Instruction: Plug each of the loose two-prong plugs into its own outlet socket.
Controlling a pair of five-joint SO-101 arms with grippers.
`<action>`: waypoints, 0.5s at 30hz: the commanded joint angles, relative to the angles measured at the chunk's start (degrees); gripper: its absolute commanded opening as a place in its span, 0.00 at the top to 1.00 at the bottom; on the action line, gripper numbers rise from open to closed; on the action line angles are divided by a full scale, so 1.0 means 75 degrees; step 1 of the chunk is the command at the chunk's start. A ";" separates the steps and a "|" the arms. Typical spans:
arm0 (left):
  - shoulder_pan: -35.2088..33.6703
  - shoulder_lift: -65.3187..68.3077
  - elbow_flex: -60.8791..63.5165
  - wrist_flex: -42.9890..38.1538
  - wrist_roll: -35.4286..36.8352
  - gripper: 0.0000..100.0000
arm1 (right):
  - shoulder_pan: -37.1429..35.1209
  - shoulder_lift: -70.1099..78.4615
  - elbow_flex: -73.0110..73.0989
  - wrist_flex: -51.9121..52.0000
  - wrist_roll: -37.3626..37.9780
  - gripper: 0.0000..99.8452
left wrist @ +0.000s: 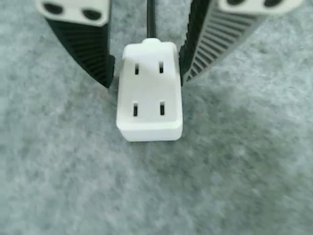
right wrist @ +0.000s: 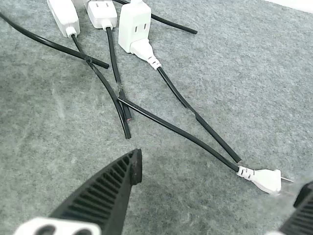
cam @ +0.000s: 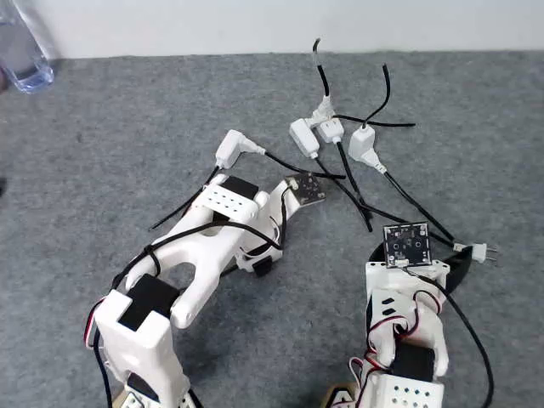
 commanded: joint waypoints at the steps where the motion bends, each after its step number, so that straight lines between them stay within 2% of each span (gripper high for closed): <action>1: 0.0000 -0.0070 0.0064 0.0105 -0.0129 0.80 | -0.0088 -0.0029 0.0082 -0.0158 -0.0035 0.54; 4: 0.0000 -0.0070 0.0053 0.0105 -0.0164 0.86 | -0.0088 -0.0029 0.0082 -0.0158 -0.0035 0.54; 8: 0.0000 -0.0059 0.0064 0.0316 -0.0938 0.98 | -0.0088 -0.0029 0.0082 -0.0158 -0.0035 0.54; 15: 0.0012 -0.0059 0.0076 0.1653 -0.3001 0.99 | -0.0088 -0.0041 0.0082 -0.0170 -0.0035 0.54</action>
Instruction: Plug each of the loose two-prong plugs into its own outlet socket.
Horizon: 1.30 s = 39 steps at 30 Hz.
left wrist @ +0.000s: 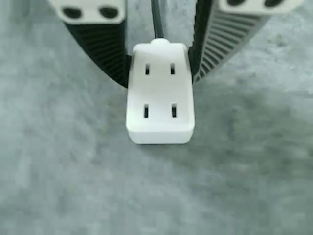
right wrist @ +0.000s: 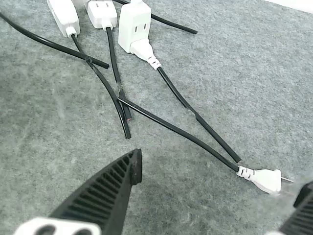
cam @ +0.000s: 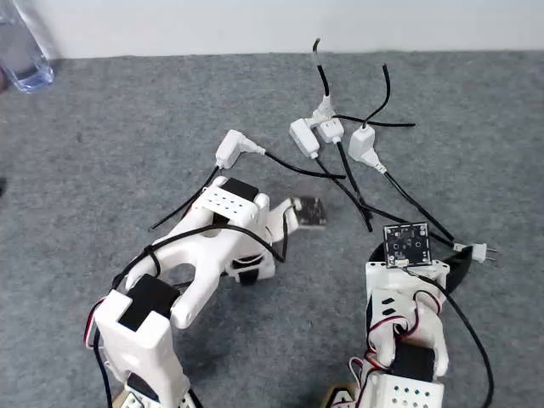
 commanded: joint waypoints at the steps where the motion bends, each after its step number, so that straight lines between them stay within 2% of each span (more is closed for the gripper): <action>1: 0.0012 -0.0059 0.0018 0.0867 -0.1114 0.99 | -0.0088 -0.0041 0.0082 -0.0170 -0.0035 0.54; 5: 0.0234 -0.0059 0.0135 0.1219 -0.1383 0.99 | -0.0088 -0.0041 0.0082 -0.0170 -0.0035 0.54; 12: 0.0949 -0.0070 0.0416 0.0785 -0.1336 0.98 | -0.0088 -0.0053 0.0082 -0.0170 -0.0035 0.54; 18: 0.0938 -0.0070 0.0029 0.0563 -0.0656 0.98 | -0.0088 -0.0053 0.0082 -0.0170 -0.0035 0.54; 22: 0.0903 -0.0070 -0.0275 0.0492 -0.0645 0.98 | -0.0088 -0.0053 0.0082 -0.0170 -0.0035 0.54; 27: 0.0363 -0.0059 -0.0440 -0.0105 -0.0645 0.98 | -0.0088 -0.0053 0.0082 -0.0170 -0.0035 0.54; 35: 0.0457 -0.0059 -0.0463 0.0469 -0.0621 0.98 | -0.0088 -0.0053 0.0082 -0.0170 -0.0035 0.54; 37: 0.0469 -0.0105 -0.0475 0.0481 -0.0563 0.95 | -0.0088 -0.0053 0.0082 -0.0170 -0.0035 0.54; 39: 0.0469 -0.0129 -0.0545 0.0527 -0.0117 0.87 | -0.0088 -0.0041 0.0082 -0.0170 -0.0023 0.54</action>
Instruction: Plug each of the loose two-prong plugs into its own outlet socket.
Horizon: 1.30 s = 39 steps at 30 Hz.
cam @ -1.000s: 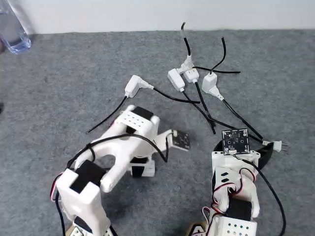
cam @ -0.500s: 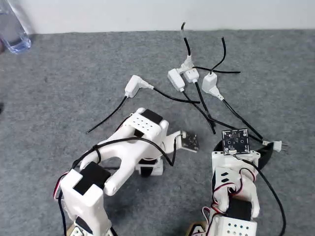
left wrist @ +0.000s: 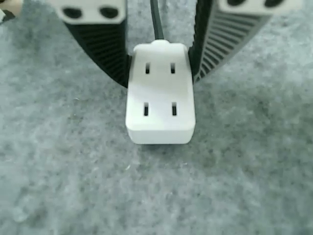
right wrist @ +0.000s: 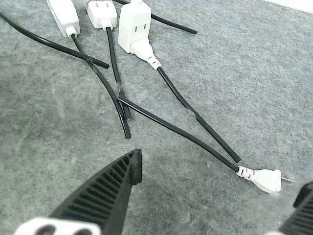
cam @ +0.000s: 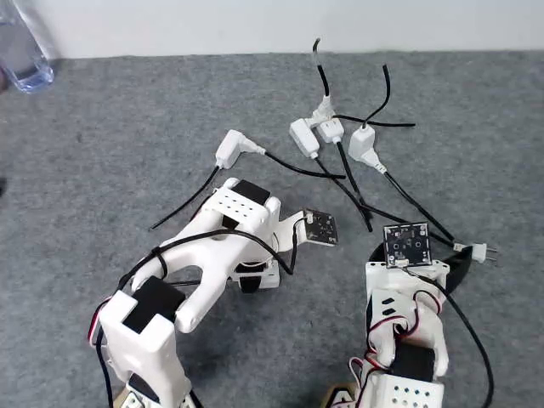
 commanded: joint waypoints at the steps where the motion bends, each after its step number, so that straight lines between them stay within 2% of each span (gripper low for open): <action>1: 0.0012 -0.0117 -0.0451 0.0293 0.0645 0.82 | -0.0088 -0.0041 0.0082 -0.0170 -0.0023 0.54; 3: 0.0000 -0.0059 -0.0733 0.0551 0.0809 0.76 | -0.0088 -0.0029 0.0082 -0.0170 -0.0023 0.54; 9: 0.0047 -0.0059 -0.1366 0.1196 0.0797 0.75 | -0.0088 -0.0029 0.0082 -0.0170 -0.0023 0.54; 17: 0.0070 -0.0129 -0.1577 0.1395 0.0809 0.75 | -0.0088 -0.0029 0.0082 -0.0170 -0.0023 0.54; 21: 0.0059 -0.0129 -0.3065 0.2684 0.0903 0.76 | -0.0088 -0.0053 0.0082 -0.0170 -0.0023 0.54; 25: 0.0105 -0.0352 -0.4718 0.2731 0.2028 0.78 | -0.0041 -0.0088 0.0082 -0.0158 -0.0023 0.54; 33: 0.1231 -0.1805 -0.6347 0.2708 0.3376 0.79 | -0.0029 -0.0088 0.0082 -0.0111 -0.0023 0.54; 36: 0.1149 -0.2274 -0.6804 0.2708 0.3892 0.79 | -0.0029 -0.0088 0.0082 -0.0088 -0.0023 0.54; 39: 0.0656 -0.2684 -0.7238 0.2696 0.4290 0.79 | -0.0029 -0.0076 0.0082 -0.0088 -0.0023 0.54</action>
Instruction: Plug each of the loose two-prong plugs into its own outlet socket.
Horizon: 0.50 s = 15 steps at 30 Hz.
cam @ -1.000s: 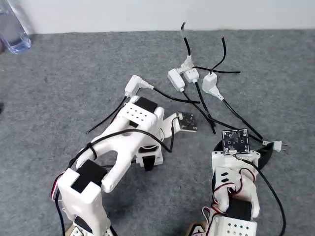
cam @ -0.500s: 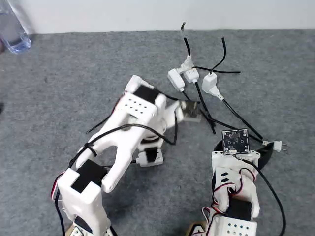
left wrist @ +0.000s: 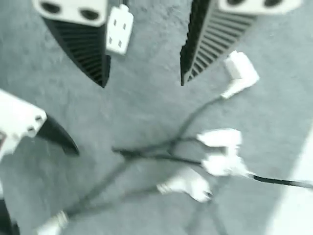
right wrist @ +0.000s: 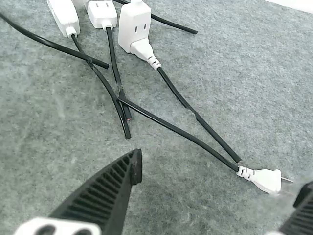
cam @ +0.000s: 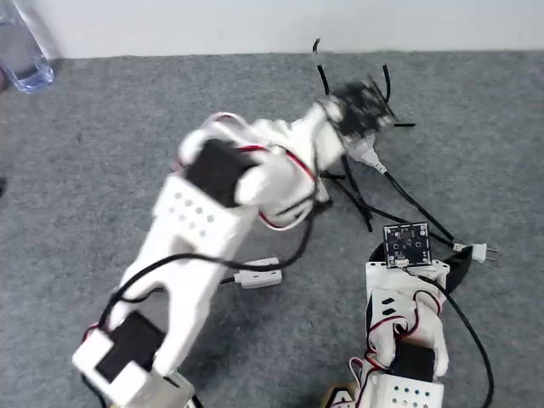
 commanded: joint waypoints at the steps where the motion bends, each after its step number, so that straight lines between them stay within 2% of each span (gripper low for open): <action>1: -0.0527 -0.0738 -0.0686 0.0164 0.0539 0.79 | -0.0029 -0.0076 0.0082 -0.0088 -0.0023 0.54; 10: -0.3235 -0.1829 -0.2327 0.0047 0.1500 0.79 | -0.0053 -0.0029 0.0082 -0.0088 -0.0023 0.54; 15: -0.4712 -0.2426 -0.2620 0.0105 0.2344 0.79 | -0.0064 -0.0018 0.0082 -0.0088 -0.0023 0.54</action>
